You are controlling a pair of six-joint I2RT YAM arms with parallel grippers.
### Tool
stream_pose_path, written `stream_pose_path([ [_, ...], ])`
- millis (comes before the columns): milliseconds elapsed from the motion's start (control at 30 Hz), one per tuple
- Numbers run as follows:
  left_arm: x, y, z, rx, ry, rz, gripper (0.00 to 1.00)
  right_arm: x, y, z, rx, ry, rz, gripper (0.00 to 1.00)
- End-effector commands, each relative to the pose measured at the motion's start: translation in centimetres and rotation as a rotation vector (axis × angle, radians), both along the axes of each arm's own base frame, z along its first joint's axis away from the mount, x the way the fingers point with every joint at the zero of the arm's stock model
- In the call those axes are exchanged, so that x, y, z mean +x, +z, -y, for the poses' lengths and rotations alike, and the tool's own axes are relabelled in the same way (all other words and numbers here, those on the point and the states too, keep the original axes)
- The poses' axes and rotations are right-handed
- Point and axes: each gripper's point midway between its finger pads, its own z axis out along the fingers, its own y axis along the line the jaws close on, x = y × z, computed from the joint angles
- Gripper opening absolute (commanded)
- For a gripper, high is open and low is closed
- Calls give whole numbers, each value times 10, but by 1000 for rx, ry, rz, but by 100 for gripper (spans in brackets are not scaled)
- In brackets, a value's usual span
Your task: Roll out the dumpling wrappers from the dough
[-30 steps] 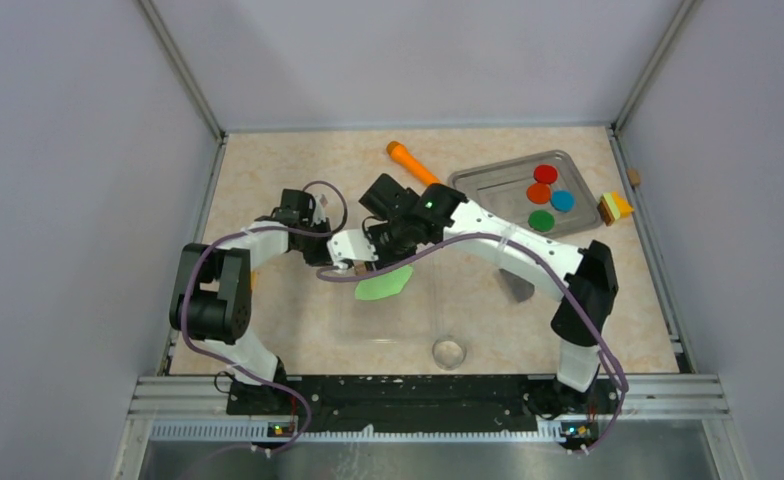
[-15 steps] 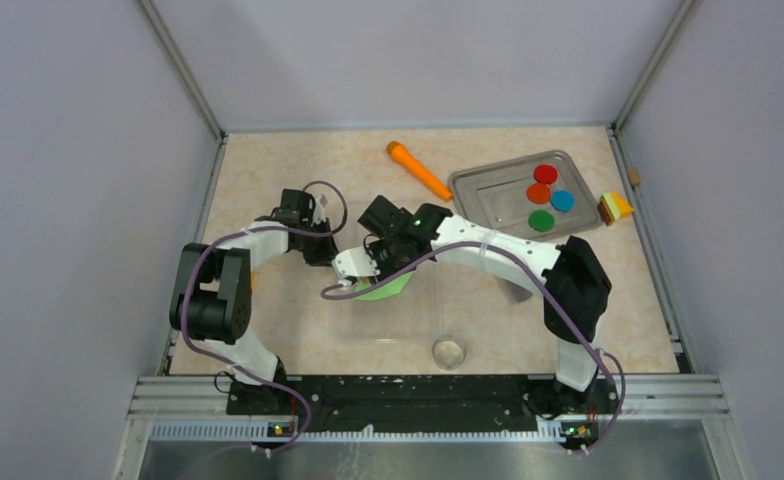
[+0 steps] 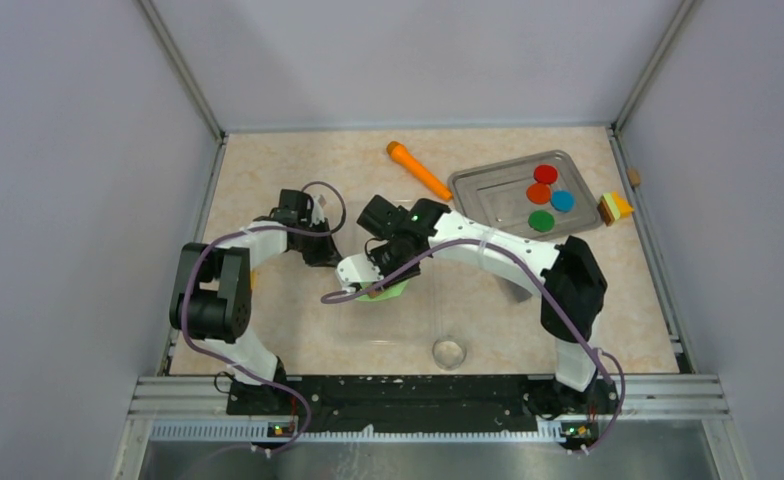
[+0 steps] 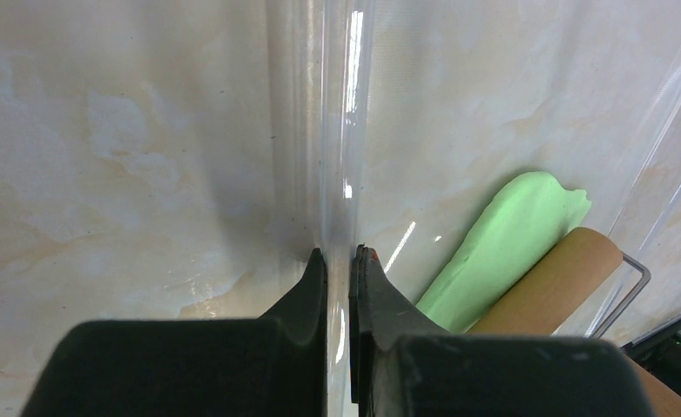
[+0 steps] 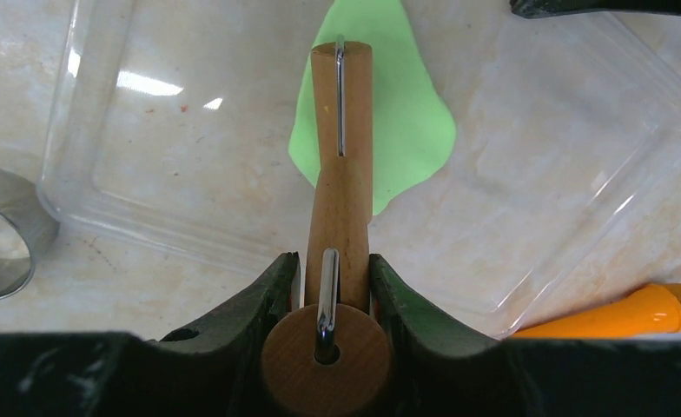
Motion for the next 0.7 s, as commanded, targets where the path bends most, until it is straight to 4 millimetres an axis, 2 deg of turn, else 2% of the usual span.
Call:
stream_pose_path([
  [0, 14, -6, -13, 38, 57, 18, 0, -71, -35, 35, -202, 13, -321, 0],
  [667, 15, -12, -12, 23, 69, -7, 0, -79, -33, 39, -225, -42, -375, 0],
])
